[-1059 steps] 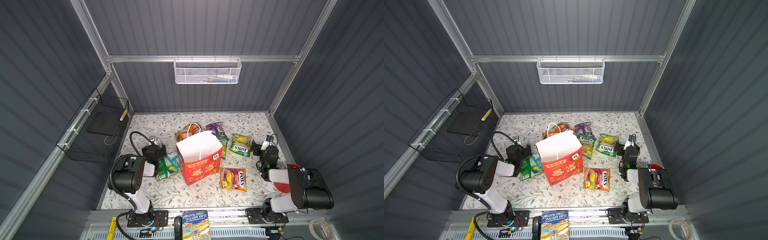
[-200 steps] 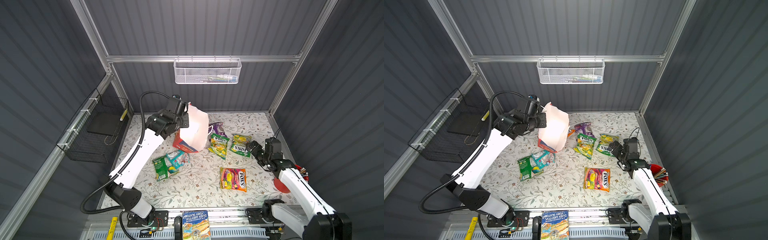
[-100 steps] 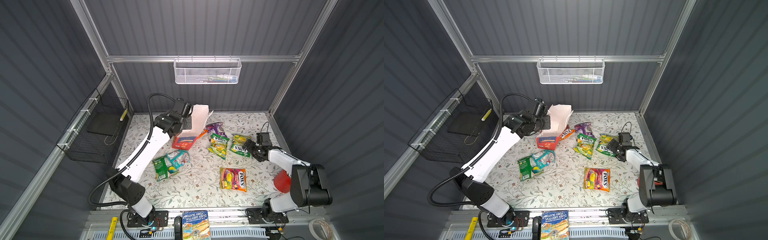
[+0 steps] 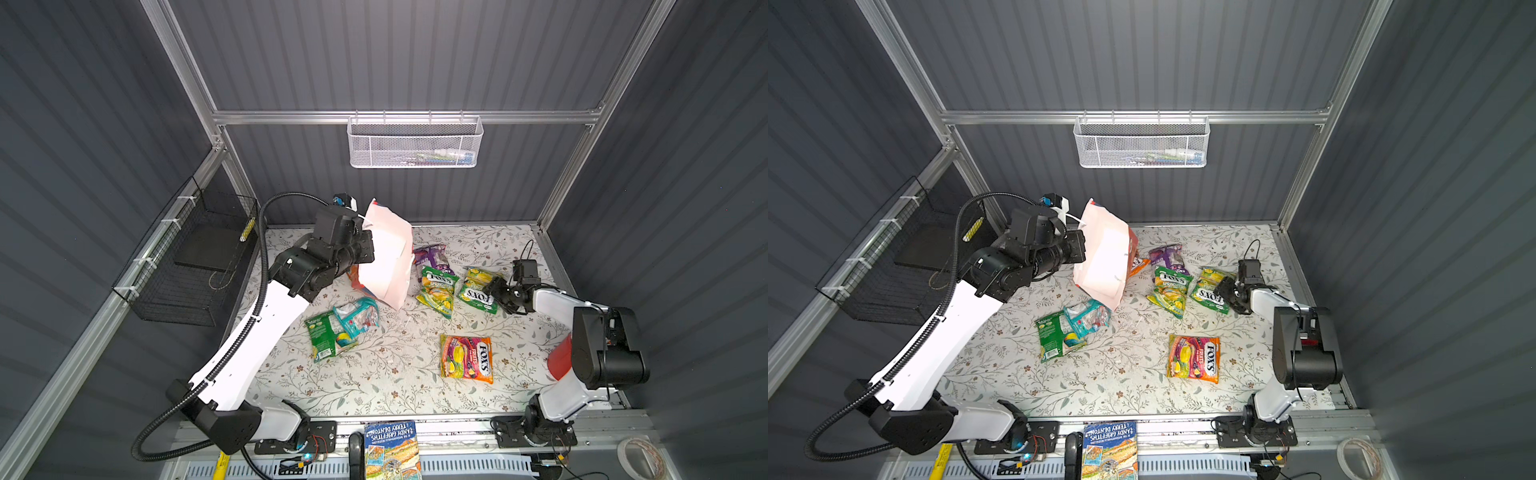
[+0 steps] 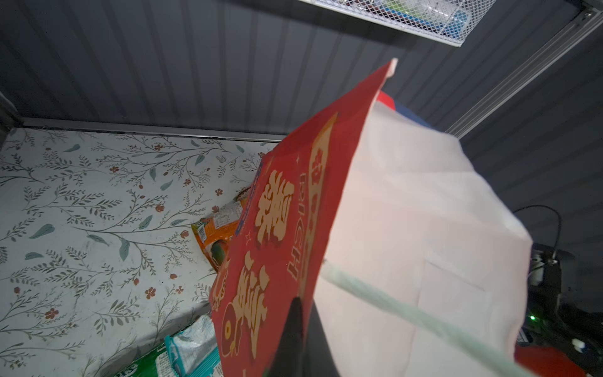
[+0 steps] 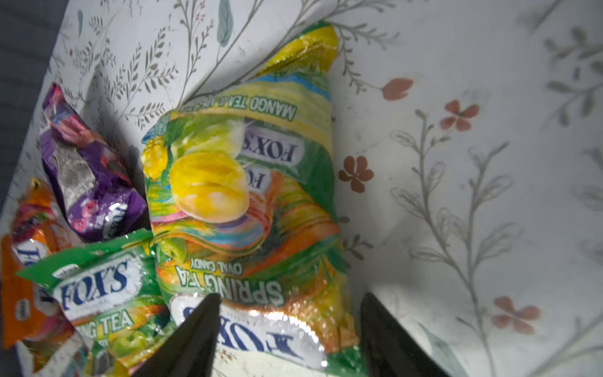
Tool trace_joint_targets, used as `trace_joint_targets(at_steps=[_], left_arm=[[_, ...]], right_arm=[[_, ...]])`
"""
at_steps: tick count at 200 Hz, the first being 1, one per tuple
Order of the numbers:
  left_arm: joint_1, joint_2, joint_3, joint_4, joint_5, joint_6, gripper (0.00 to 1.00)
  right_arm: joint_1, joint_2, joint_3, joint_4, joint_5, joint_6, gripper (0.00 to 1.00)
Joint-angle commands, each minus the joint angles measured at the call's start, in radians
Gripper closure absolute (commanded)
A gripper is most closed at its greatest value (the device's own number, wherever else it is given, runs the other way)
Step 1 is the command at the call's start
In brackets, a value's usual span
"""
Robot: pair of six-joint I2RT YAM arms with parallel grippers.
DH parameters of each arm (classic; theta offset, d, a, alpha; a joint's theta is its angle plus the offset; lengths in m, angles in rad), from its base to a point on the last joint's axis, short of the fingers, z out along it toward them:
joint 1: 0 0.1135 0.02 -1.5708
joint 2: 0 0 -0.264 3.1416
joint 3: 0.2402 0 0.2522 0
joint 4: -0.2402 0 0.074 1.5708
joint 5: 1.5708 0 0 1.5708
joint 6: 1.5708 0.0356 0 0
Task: Place the snacks into the paper bag
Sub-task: 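Lift the green Spring Tea packet with the right gripper toward the bag opening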
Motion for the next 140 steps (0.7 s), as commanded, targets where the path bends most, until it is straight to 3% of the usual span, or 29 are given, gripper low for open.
trace_joint_targets(at_steps=[1, 34, 79, 140], left_arm=[[-0.006, 0.006, -0.003, 0.019, 0.053, -0.015, 1.00], [-0.006, 0.000, -0.019, 0.054, 0.151, -0.008, 1.00], [-0.006, 0.012, -0.015, 0.044, 0.162, -0.006, 1.00], [-0.006, 0.040, -0.019, 0.049, 0.202, 0.005, 1.00]], right_arm=[[-0.007, 0.022, 0.013, 0.020, -0.041, 0.009, 0.44], [-0.010, 0.043, 0.013, 0.036, -0.066, 0.015, 0.56], [-0.014, 0.009, -0.001, 0.059, -0.114, 0.026, 1.00], [-0.013, -0.325, -0.009, -0.050, -0.078, 0.017, 1.00]])
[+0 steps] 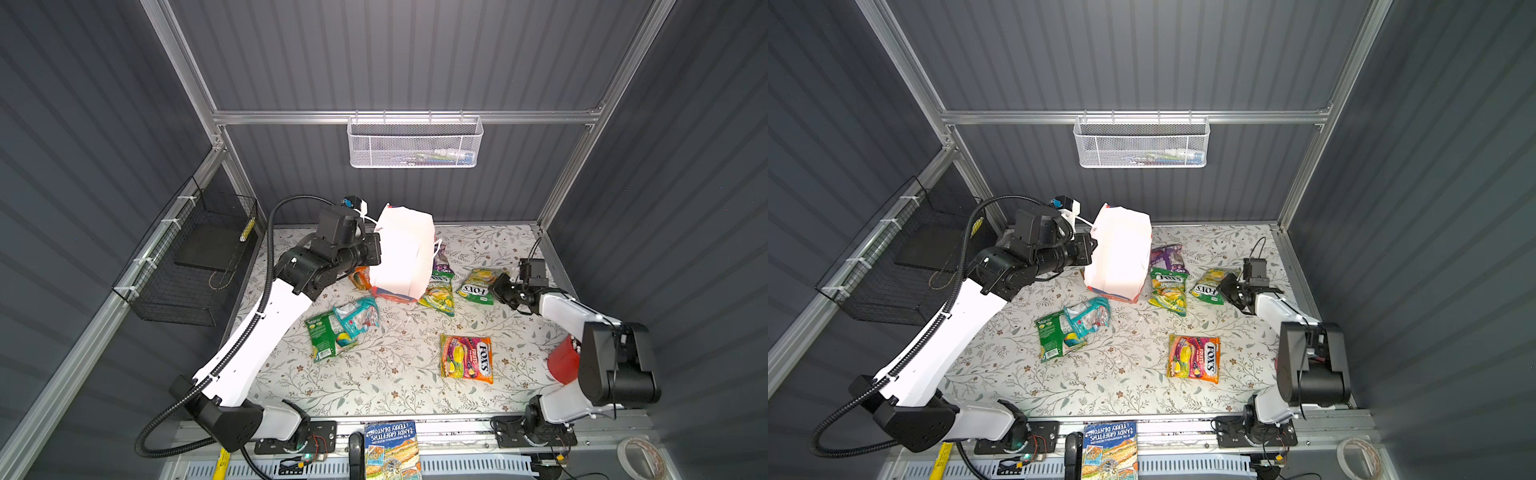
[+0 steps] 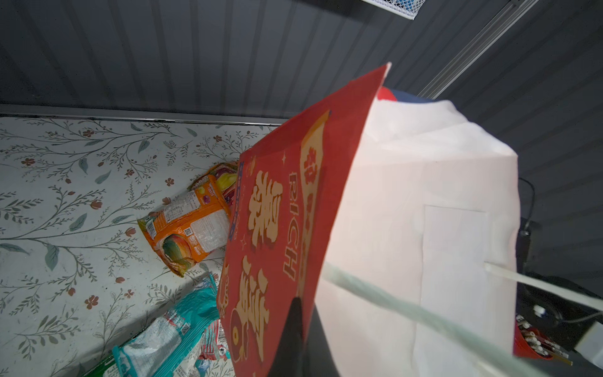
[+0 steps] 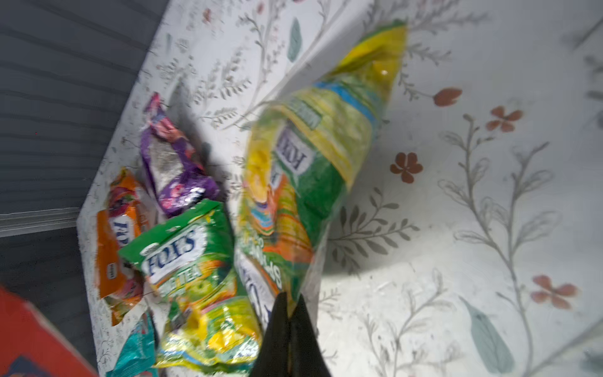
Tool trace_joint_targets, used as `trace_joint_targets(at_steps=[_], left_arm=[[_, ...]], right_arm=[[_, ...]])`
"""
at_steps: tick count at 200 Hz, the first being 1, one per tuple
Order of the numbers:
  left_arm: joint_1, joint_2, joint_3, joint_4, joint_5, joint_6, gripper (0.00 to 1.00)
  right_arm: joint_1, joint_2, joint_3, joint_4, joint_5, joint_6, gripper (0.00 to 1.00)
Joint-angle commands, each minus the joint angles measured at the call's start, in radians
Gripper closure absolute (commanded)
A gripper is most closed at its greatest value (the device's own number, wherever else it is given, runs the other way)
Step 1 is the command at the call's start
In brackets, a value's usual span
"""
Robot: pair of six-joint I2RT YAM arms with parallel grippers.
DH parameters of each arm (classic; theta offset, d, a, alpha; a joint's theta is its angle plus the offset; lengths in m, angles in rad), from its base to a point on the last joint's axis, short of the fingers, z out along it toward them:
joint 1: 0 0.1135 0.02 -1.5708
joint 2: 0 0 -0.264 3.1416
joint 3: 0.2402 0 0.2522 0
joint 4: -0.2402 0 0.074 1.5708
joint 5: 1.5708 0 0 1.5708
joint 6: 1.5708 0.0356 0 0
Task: Place the snacks into the paper bag
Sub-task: 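Lift the green Spring Tea packet with the right gripper toward the bag opening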
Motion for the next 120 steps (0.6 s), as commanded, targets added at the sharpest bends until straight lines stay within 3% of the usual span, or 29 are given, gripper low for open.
trace_joint_targets(at_steps=[1, 57, 120], left_arm=[[-0.006, 0.021, -0.001, 0.009, 0.037, 0.006, 1.00], [-0.006, 0.079, 0.037, -0.044, 0.063, -0.008, 1.00], [-0.008, 0.208, 0.175, -0.200, 0.103, -0.082, 1.00]], right_arm=[[-0.002, -0.126, 0.022, -0.054, 0.010, -0.011, 1.00], [0.032, -0.410, 0.154, -0.224, 0.032, -0.045, 1.00], [0.192, -0.417, 0.539, -0.407, 0.108, -0.165, 1.00]])
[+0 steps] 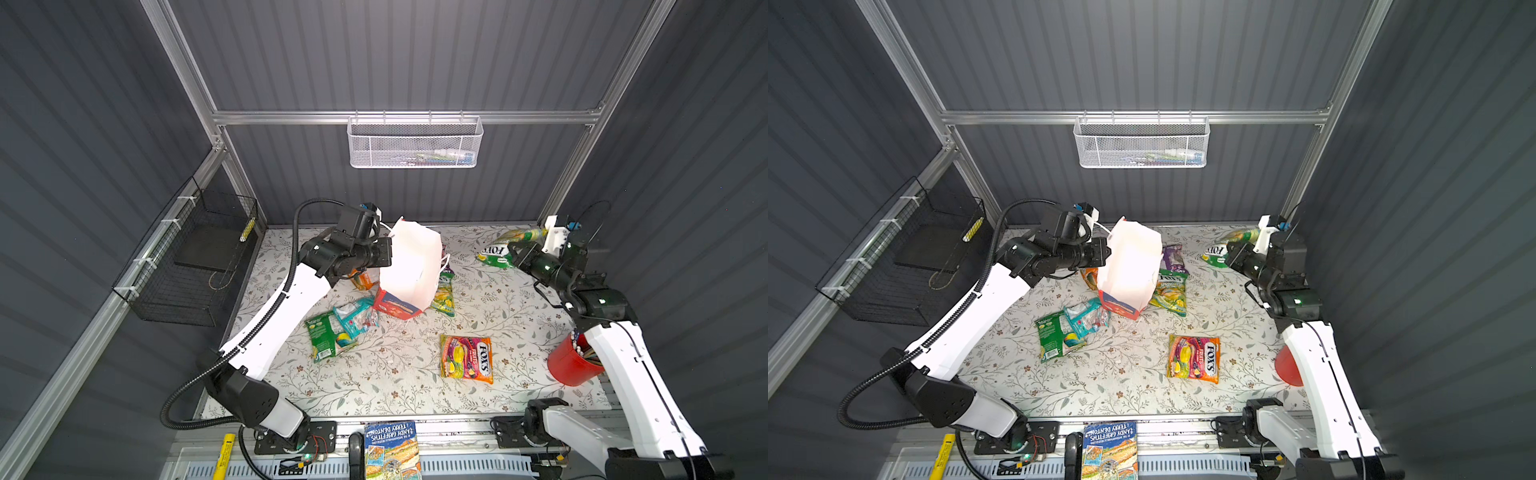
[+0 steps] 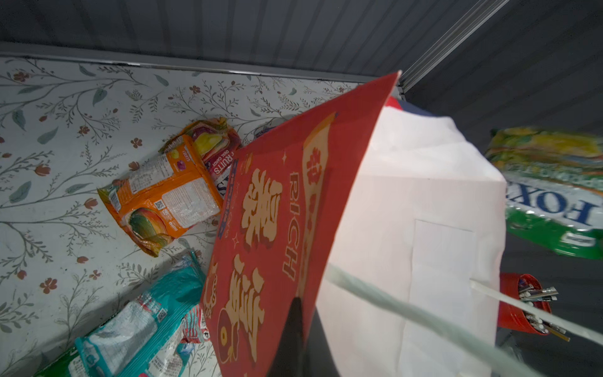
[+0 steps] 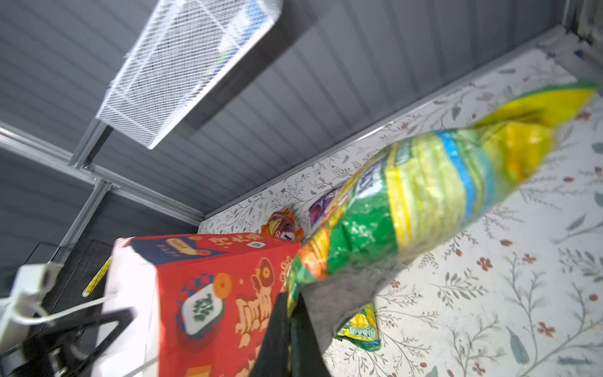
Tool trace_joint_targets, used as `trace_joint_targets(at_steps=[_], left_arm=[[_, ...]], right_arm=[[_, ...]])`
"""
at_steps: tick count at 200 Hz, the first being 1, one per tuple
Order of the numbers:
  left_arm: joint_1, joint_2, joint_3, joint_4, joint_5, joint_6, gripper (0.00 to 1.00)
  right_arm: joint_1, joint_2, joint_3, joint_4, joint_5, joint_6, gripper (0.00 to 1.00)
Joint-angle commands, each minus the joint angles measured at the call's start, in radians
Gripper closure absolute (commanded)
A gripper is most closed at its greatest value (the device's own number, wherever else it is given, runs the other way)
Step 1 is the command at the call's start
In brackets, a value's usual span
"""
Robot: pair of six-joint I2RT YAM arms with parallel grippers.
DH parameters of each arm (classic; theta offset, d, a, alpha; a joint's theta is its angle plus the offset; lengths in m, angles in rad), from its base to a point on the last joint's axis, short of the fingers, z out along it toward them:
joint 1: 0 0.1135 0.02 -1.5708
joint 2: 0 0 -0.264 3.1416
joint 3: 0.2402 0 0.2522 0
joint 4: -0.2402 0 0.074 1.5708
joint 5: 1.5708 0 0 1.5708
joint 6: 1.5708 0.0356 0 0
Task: Place the snacks into the paper bag
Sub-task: 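Lift the green Spring Tea packet with the right gripper toward the bag opening, then lower the green packet into the bag and open the right gripper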
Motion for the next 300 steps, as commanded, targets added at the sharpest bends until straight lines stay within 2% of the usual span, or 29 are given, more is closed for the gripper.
trace_joint_targets(at_steps=[1, 25, 64, 106, 135, 167, 214, 248, 300], left_arm=[[-0.007, 0.055, 0.096, -0.111, 0.022, -0.047, 1.00], [-0.011, 0.110, 0.141, -0.167, 0.052, -0.080, 1.00], [-0.022, 0.157, 0.205, -0.196, 0.060, -0.131, 1.00], [-0.024, 0.168, 0.217, -0.215, 0.077, -0.177, 1.00], [-0.029, 0.152, 0.194, -0.174, 0.072, -0.193, 1.00], [-0.032, 0.113, 0.133, -0.124, 0.057, -0.206, 1.00], [-0.031, 0.075, 0.069, -0.060, 0.072, -0.208, 1.00], [-0.032, 0.061, 0.017, 0.001, 0.137, -0.209, 1.00], [-0.035, 0.033, -0.021, 0.021, 0.151, -0.184, 1.00]], right_arm=[[0.049, 0.004, 0.135, -0.065, 0.040, -0.081, 1.00], [0.105, 0.050, 0.276, -0.108, 0.031, -0.098, 1.00], [0.264, 0.159, 0.475, -0.156, 0.024, -0.117, 1.00], [0.463, 0.254, 0.592, -0.203, 0.070, -0.149, 1.00], [0.564, 0.299, 0.573, -0.233, 0.129, -0.153, 1.00], [0.620, 0.280, 0.433, -0.220, 0.217, -0.132, 1.00], [0.632, 0.289, 0.303, -0.224, 0.272, -0.113, 1.00], [0.638, 0.348, 0.306, -0.236, 0.273, -0.125, 1.00], [0.648, 0.432, 0.315, -0.232, 0.298, -0.131, 1.00]])
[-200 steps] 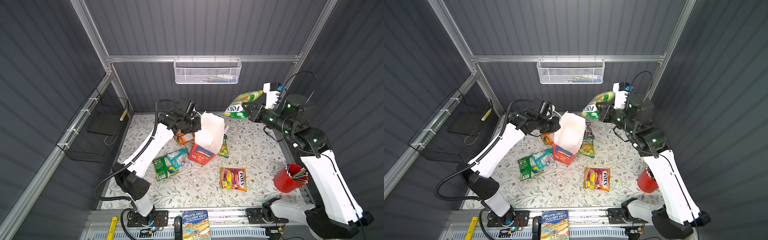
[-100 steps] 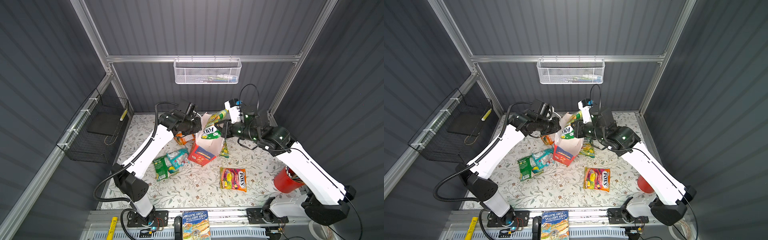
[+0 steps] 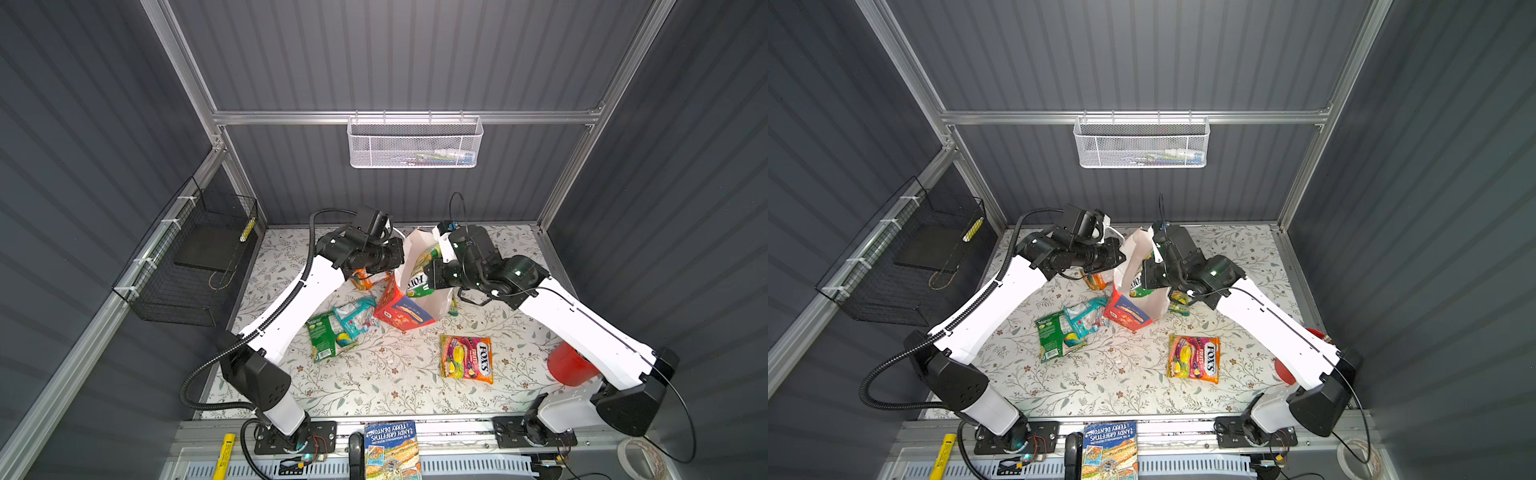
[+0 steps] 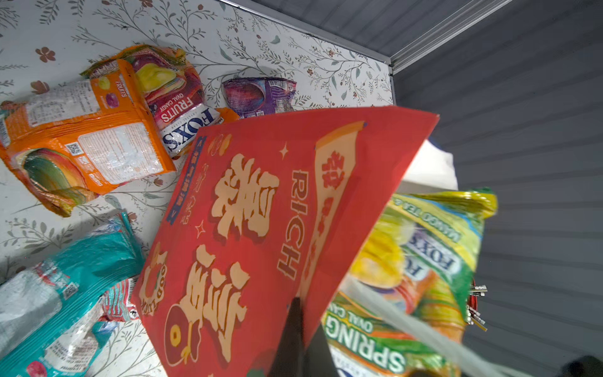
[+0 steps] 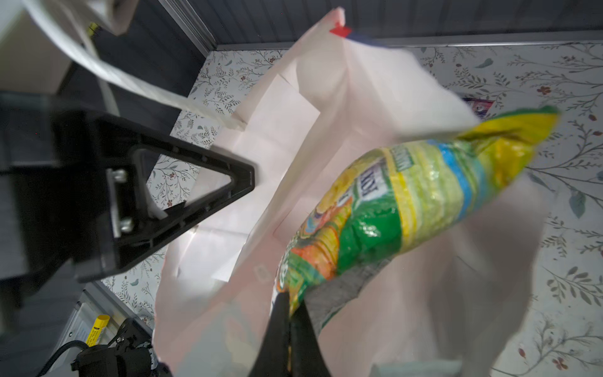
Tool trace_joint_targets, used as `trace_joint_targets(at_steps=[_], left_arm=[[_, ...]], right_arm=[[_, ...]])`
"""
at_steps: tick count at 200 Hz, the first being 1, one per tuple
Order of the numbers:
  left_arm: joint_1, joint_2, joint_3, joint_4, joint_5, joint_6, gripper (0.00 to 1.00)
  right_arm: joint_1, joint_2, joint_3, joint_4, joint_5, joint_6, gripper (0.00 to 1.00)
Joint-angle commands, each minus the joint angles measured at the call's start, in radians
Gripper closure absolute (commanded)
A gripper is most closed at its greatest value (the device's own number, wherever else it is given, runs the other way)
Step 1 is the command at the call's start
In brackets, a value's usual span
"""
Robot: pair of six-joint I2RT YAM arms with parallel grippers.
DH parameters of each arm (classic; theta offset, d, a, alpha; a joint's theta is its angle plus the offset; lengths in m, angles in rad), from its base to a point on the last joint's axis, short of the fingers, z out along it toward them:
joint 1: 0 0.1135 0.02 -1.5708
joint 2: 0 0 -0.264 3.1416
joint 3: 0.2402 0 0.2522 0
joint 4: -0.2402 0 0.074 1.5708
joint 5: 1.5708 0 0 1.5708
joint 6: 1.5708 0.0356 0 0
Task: Place the snacks into the paper bag
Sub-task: 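Lower the green packet into the bag and open the right gripper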
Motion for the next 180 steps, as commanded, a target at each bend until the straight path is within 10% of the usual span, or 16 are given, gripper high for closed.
trace_joint_targets(at_steps=[1, 111, 180], left_arm=[[-0.010, -0.043, -0.035, 0.009, 0.032, 0.013, 1.00], [-0.008, -0.146, -0.155, 0.041, -0.165, 0.037, 1.00], [-0.007, -0.140, -0.141, 0.045, -0.133, -0.031, 1.00]], right_arm=[[0.008, 0.020, 0.023, 0.033, 0.031, -0.015, 1.00], [0.040, -0.014, 0.120, 0.021, 0.017, -0.045, 0.64], [0.037, -0.247, 0.081, -0.079, 0.072, -0.095, 0.08]])
